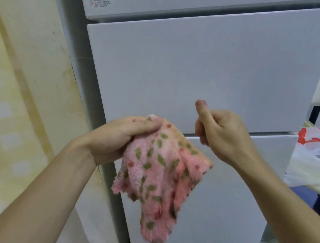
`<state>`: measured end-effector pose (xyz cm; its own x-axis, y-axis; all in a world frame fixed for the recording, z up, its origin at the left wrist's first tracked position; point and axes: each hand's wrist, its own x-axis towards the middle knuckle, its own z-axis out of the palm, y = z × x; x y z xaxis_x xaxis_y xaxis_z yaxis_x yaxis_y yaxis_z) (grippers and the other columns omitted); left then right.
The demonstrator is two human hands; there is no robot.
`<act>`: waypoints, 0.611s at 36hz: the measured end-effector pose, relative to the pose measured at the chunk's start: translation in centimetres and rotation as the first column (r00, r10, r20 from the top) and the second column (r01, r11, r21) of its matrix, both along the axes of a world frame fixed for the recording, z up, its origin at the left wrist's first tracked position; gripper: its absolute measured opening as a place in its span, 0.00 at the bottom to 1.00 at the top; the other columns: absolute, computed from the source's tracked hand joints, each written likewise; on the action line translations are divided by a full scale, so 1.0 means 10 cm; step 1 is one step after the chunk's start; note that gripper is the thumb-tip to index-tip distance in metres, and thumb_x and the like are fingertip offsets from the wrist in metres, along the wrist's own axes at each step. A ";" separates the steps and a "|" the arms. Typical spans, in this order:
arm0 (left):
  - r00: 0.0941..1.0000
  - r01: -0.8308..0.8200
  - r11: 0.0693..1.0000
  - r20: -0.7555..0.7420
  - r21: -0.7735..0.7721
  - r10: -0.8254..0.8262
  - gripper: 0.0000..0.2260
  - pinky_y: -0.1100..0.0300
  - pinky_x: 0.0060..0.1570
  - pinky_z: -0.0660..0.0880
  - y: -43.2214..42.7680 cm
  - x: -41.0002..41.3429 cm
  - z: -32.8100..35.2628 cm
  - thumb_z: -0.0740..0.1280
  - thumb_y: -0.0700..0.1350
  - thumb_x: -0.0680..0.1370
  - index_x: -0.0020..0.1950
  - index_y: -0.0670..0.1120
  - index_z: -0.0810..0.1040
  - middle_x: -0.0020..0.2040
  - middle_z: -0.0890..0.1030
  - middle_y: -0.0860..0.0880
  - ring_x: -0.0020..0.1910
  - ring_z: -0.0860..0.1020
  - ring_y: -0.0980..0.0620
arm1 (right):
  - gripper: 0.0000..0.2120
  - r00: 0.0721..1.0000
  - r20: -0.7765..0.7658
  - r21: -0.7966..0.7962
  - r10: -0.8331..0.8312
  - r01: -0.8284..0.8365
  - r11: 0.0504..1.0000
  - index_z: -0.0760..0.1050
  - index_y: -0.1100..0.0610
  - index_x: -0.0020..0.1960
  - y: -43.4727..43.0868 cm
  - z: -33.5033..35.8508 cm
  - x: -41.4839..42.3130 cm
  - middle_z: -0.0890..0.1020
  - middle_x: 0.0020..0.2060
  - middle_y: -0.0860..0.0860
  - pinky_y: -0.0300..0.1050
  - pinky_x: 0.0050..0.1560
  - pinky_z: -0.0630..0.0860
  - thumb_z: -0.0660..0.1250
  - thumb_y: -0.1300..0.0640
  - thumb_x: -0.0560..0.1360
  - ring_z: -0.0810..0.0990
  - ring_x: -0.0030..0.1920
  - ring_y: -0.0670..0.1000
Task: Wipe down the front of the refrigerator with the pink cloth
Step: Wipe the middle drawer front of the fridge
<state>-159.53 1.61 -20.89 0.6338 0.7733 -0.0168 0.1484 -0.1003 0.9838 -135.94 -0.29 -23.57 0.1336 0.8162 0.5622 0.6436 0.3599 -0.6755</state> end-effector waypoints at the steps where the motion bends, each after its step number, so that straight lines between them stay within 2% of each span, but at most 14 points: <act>1: 0.998 -0.054 0.998 0.014 0.016 0.054 0.16 0.59 0.49 0.84 -0.01 0.01 0.02 0.70 0.56 0.78 0.46 0.45 0.89 0.50 0.88 0.43 0.48 0.87 0.47 | 0.39 1.000 -0.010 -0.094 0.011 -0.012 0.995 0.74 0.60 0.28 -0.05 0.01 -0.01 0.78 0.23 0.50 0.44 0.36 0.69 0.49 0.34 0.84 0.75 0.24 0.46; 3: 0.986 -0.155 0.987 0.065 0.035 0.153 0.18 0.58 0.51 0.85 0.01 0.01 0.05 0.67 0.55 0.75 0.51 0.42 0.87 0.53 0.88 0.42 0.50 0.87 0.47 | 0.44 0.996 -0.040 -0.262 0.075 -0.083 0.962 0.72 0.59 0.25 -0.10 -0.01 -0.03 0.76 0.21 0.53 0.44 0.35 0.69 0.42 0.29 0.82 0.74 0.23 0.50; 5: 0.970 -0.221 0.974 0.114 0.056 0.214 0.20 0.57 0.54 0.84 0.02 0.02 0.06 0.67 0.55 0.76 0.57 0.41 0.84 0.55 0.88 0.42 0.53 0.87 0.46 | 0.50 0.977 -0.141 -0.376 0.162 -0.204 0.904 0.79 0.63 0.29 -0.10 -0.06 -0.06 0.82 0.27 0.58 0.47 0.39 0.76 0.37 0.26 0.79 0.80 0.28 0.55; 7: 0.954 -0.277 0.956 0.142 0.091 0.263 0.17 0.57 0.55 0.84 0.04 0.03 0.06 0.67 0.54 0.78 0.57 0.42 0.84 0.54 0.88 0.42 0.52 0.87 0.46 | 0.54 0.922 -0.308 -0.411 0.234 -0.351 0.841 0.84 0.67 0.37 -0.06 -0.10 -0.10 0.86 0.34 0.62 0.53 0.48 0.83 0.35 0.25 0.78 0.85 0.35 0.58; 9: 0.933 -0.347 0.930 0.149 0.125 0.328 0.13 0.57 0.52 0.84 0.06 0.04 0.05 0.67 0.51 0.81 0.53 0.42 0.84 0.51 0.88 0.42 0.49 0.87 0.46 | 0.54 0.834 -0.468 -0.370 0.291 -0.484 0.793 0.86 0.67 0.43 -0.01 -0.11 -0.12 0.88 0.41 0.62 0.55 0.58 0.83 0.37 0.26 0.79 0.88 0.44 0.59; 12: 0.908 -0.416 0.894 0.125 0.169 0.399 0.14 0.56 0.51 0.84 0.10 0.02 0.04 0.64 0.50 0.85 0.52 0.42 0.84 0.49 0.88 0.42 0.48 0.87 0.45 | 0.41 0.746 -0.571 -0.252 0.343 -0.557 0.791 0.86 0.63 0.52 0.02 -0.11 -0.18 0.89 0.48 0.58 0.55 0.64 0.80 0.48 0.32 0.83 0.88 0.53 0.56; 14: 0.896 -0.445 0.866 0.094 0.228 0.435 0.16 0.57 0.48 0.81 0.12 -0.01 0.04 0.63 0.52 0.85 0.53 0.41 0.84 0.49 0.88 0.43 0.46 0.87 0.46 | 0.28 0.780 -0.542 -0.158 0.313 -0.461 0.873 0.87 0.61 0.50 0.03 -0.12 -0.21 0.89 0.46 0.55 0.57 0.64 0.80 0.60 0.39 0.83 0.88 0.52 0.54; 16: 0.886 -0.460 0.846 0.083 0.271 0.456 0.19 0.54 0.53 0.80 0.15 -0.06 0.05 0.63 0.53 0.85 0.55 0.37 0.84 0.50 0.88 0.41 0.49 0.87 0.44 | 0.19 0.832 -0.485 -0.076 0.268 -0.345 0.935 0.87 0.58 0.48 0.05 -0.14 -0.22 0.89 0.44 0.52 0.57 0.64 0.81 0.68 0.43 0.80 0.88 0.50 0.52; 19: 0.891 -0.442 0.836 0.046 0.324 0.453 0.22 0.48 0.64 0.79 0.16 -0.11 0.06 0.65 0.53 0.84 0.52 0.33 0.83 0.49 0.87 0.39 0.54 0.85 0.38 | 0.14 0.806 -0.523 -0.013 0.275 -0.331 0.944 0.85 0.60 0.47 0.06 -0.14 -0.23 0.89 0.47 0.51 0.58 0.67 0.79 0.74 0.48 0.77 0.88 0.51 0.52; 21: 0.889 -0.429 0.831 0.004 0.354 0.457 0.22 0.49 0.61 0.80 0.15 -0.13 0.08 0.66 0.53 0.83 0.47 0.34 0.84 0.45 0.88 0.40 0.51 0.85 0.39 | 0.16 0.748 -0.594 0.019 0.296 -0.355 0.935 0.77 0.59 0.45 0.06 -0.14 -0.23 0.89 0.47 0.51 0.59 0.70 0.77 0.78 0.48 0.71 0.87 0.50 0.50; 22: 0.885 -0.432 0.827 -0.010 0.360 0.466 0.21 0.53 0.57 0.82 0.15 -0.14 0.08 0.67 0.53 0.83 0.46 0.35 0.84 0.44 0.88 0.41 0.47 0.86 0.43 | 0.19 0.729 -0.619 0.021 0.294 -0.358 0.933 0.73 0.56 0.46 0.07 -0.14 -0.23 0.89 0.45 0.51 0.60 0.71 0.75 0.79 0.48 0.68 0.87 0.48 0.49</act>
<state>-160.91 3.14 -20.05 0.2241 0.9402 0.2566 0.3477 -0.3231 0.8802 -138.27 0.38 -25.00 0.1332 0.9170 0.3759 -0.0544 0.3855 -0.9211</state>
